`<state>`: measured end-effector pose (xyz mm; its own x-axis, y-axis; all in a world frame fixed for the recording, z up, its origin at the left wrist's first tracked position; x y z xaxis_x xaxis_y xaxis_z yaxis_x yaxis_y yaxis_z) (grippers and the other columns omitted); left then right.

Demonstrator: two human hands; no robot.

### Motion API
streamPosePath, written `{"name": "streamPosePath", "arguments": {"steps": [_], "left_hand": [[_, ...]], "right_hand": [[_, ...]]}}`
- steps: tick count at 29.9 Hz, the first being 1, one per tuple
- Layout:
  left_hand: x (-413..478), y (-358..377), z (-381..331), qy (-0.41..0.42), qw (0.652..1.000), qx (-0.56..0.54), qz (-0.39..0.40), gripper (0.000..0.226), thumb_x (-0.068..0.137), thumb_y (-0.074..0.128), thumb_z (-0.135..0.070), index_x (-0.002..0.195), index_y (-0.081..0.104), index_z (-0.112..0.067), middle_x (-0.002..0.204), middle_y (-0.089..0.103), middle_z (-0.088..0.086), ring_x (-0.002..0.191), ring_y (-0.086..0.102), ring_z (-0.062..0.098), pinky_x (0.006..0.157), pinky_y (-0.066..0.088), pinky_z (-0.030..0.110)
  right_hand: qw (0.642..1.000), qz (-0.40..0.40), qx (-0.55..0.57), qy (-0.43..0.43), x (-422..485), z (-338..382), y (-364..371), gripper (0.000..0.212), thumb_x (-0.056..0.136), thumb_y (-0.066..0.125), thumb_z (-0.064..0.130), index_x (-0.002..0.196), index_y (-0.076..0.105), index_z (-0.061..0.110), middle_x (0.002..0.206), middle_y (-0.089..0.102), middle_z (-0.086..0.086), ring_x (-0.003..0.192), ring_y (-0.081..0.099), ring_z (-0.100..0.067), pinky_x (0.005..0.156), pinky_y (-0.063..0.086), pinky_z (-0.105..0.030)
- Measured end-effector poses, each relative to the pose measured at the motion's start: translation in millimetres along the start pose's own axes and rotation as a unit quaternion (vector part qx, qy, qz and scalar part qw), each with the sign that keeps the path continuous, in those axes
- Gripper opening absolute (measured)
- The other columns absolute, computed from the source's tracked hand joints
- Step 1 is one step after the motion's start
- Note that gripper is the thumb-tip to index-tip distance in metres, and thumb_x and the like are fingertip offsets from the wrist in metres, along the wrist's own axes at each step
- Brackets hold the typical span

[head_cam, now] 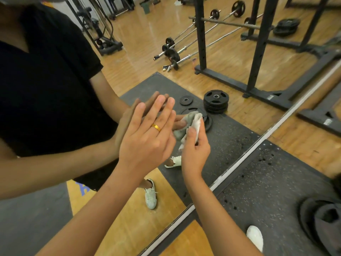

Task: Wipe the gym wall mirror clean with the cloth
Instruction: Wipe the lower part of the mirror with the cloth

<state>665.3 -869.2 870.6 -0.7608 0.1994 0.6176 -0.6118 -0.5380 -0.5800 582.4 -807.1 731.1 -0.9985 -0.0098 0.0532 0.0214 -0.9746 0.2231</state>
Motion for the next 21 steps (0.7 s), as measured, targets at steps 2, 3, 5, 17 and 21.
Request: {"name": "streamPosePath", "arguments": {"steps": [2, 3, 5, 17, 21], "left_hand": [[2, -1, 1, -0.004, 1.000, -0.005, -0.002, 0.041, 0.100, 0.051, -0.020, 0.136, 0.065, -0.005, 0.154, 0.049, 0.012, 0.147, 0.041, 0.029, 0.126, 0.016, 0.048], [2, -1, 1, -0.004, 1.000, -0.004, -0.002, 0.041, 0.100, 0.051, -0.021, 0.136, 0.065, -0.005, 0.154, 0.049, 0.012, 0.147, 0.041, 0.029, 0.126, 0.015, 0.048], [1, -1, 1, 0.000, 1.000, 0.008, -0.003, 0.042, 0.100, 0.052, -0.021, 0.137, 0.064, -0.004, 0.155, 0.048, 0.012, 0.148, 0.041, 0.029, 0.126, 0.014, 0.047], [1, -1, -1, -0.007, 0.999, 0.033, -0.003, 0.044, 0.094, 0.061, -0.019, 0.136, 0.066, -0.008, 0.153, 0.051, 0.008, 0.148, 0.039, 0.025, 0.125, 0.020, 0.048], [0, 0, -2, -0.006, 0.999, 0.050, 0.003, 0.045, 0.095, 0.060, -0.020, 0.138, 0.065, -0.009, 0.154, 0.050, 0.007, 0.148, 0.039, 0.026, 0.127, 0.014, 0.047]], "right_hand": [[1.000, 0.001, -0.002, -0.014, 13, 6, -4, 0.042, 0.108, 0.051, 0.023, 0.150, 0.052, 0.023, 0.139, 0.060, 0.017, 0.130, 0.055, 0.002, 0.110, 0.048, -0.035], [1.000, 0.003, 0.000, -0.023, 20, 11, -5, 0.041, 0.108, 0.051, 0.019, 0.149, 0.053, 0.022, 0.135, 0.059, 0.022, 0.126, 0.055, 0.007, 0.107, 0.048, -0.029], [0.999, 0.004, 0.001, -0.044, 33, 20, -5, 0.042, 0.108, 0.051, 0.015, 0.151, 0.051, 0.017, 0.129, 0.056, 0.030, 0.121, 0.055, 0.013, 0.102, 0.045, -0.018], [0.997, 0.005, -0.039, -0.060, 21, -4, -11, 0.045, 0.107, 0.053, 0.010, 0.152, 0.050, 0.012, 0.112, 0.057, 0.019, 0.104, 0.058, 0.010, 0.083, 0.042, -0.005], [0.999, -0.015, -0.028, -0.032, 21, -4, -6, 0.045, 0.108, 0.052, 0.011, 0.152, 0.049, 0.009, 0.112, 0.053, 0.030, 0.106, 0.053, 0.021, 0.085, 0.040, -0.003]]}}
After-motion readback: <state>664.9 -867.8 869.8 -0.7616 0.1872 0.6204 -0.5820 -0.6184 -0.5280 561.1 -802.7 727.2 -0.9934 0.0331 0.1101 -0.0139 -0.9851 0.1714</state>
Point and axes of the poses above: each hand's wrist, its own x-axis towards the middle knuckle, its own y-axis out of the palm, z = x × y, the point moved 4 cm from there along x, towards the middle knuckle
